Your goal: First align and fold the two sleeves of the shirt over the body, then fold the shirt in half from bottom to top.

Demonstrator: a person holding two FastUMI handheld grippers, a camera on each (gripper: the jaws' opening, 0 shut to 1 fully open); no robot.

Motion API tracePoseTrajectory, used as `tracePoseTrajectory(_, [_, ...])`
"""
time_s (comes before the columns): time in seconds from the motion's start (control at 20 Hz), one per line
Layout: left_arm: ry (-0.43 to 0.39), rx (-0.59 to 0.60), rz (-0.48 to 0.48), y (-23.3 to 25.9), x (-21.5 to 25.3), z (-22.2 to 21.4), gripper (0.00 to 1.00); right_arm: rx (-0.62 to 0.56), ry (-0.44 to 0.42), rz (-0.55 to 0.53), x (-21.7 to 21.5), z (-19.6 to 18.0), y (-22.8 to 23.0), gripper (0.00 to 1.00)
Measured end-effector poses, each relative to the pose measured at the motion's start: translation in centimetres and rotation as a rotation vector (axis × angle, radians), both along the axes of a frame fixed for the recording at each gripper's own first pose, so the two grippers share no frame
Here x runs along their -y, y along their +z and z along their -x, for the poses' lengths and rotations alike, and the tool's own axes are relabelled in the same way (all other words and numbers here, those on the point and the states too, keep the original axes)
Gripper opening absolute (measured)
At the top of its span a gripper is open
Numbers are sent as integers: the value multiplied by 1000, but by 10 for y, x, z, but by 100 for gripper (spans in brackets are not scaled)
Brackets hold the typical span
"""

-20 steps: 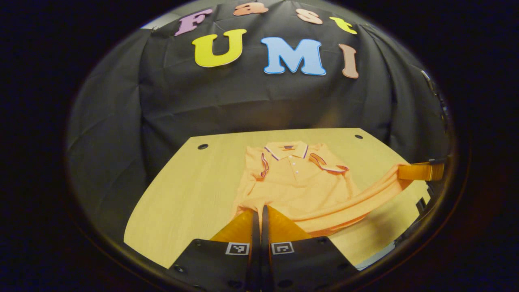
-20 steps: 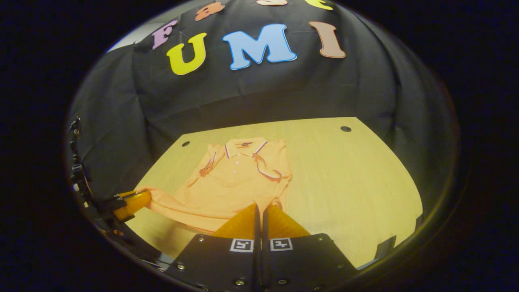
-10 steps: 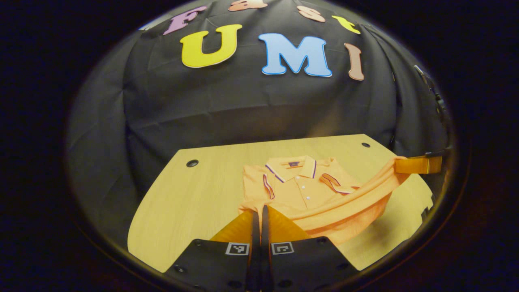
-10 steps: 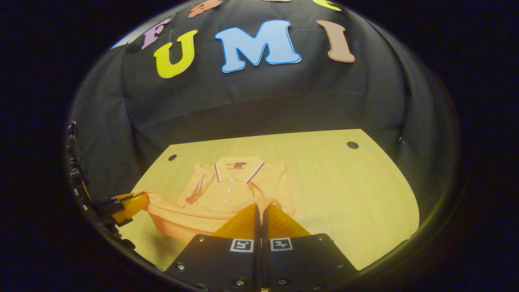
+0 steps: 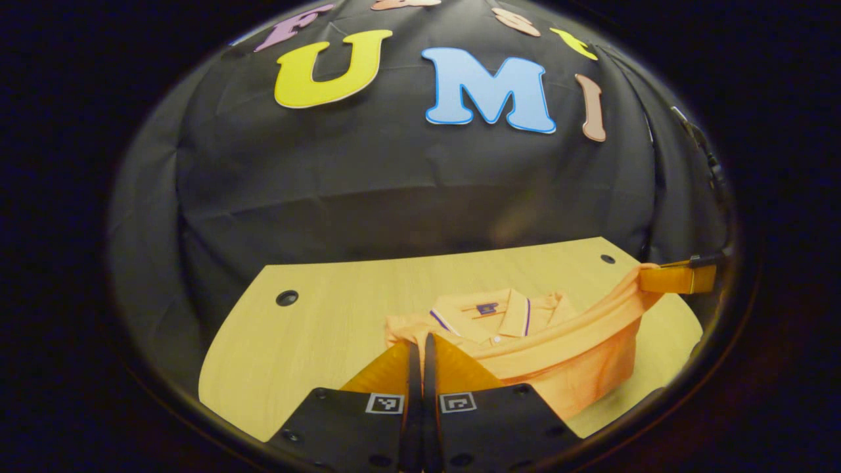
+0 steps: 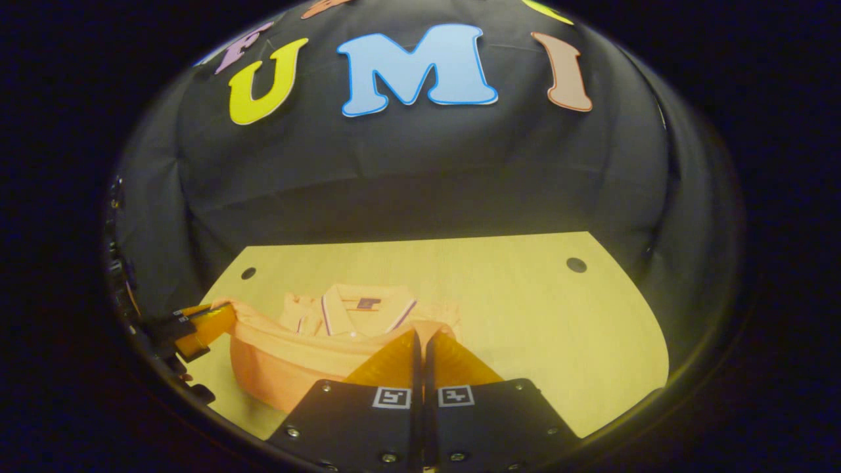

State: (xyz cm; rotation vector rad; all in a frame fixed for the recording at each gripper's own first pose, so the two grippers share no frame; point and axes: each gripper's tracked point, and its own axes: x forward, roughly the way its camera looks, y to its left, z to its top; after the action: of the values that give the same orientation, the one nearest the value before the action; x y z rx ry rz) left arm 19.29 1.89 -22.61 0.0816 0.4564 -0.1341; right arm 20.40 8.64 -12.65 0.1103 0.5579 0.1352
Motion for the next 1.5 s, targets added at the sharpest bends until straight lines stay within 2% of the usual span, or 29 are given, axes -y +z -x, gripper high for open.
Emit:
tracePoseTrajectory(0.25, [-14, 2, -7, -16, -7, -61, 6, -27, -41, 10, -2, -52, -14, 1])
tracePoseTrajectory(0.6, [-53, 15, -42, -48, -2, -109, 6, -78, -79, 56, -3, -98, -54, 1])
tracePoseTrajectory(0.95, [-33, -6, -44, -81, -6, -124, 6, -135, -87, 98, -4, -112, -89, 1])
tracePoseTrajectory(1.15, [-30, -21, -55, -84, -6, -122, 7, -154, -82, 109, -3, -108, -90, 4])
tracePoseTrajectory(1.25, [-26, -22, -51, -81, -6, -120, 15, -138, -82, 119, -3, -108, -83, 8])
tracePoseTrajectory(1.3, [-26, -23, -47, -78, -5, -118, 17, -127, -82, 127, -2, -105, -77, 22])
tracePoseTrajectory(1.35, [-22, -24, -39, -72, -5, -114, 17, -116, -80, 132, -1, -102, -70, 27])
tracePoseTrajectory(1.4, [-14, -20, -33, -67, -6, -110, 16, -102, -80, 136, -1, -100, -65, 39])
tracePoseTrajectory(1.45, [-6, -14, -25, -60, -7, -107, 28, -88, -77, 135, -1, -98, -60, 38])
tracePoseTrajectory(1.5, [0, -7, -19, -53, -8, -103, 35, -77, -69, 130, -2, -95, -54, 49])
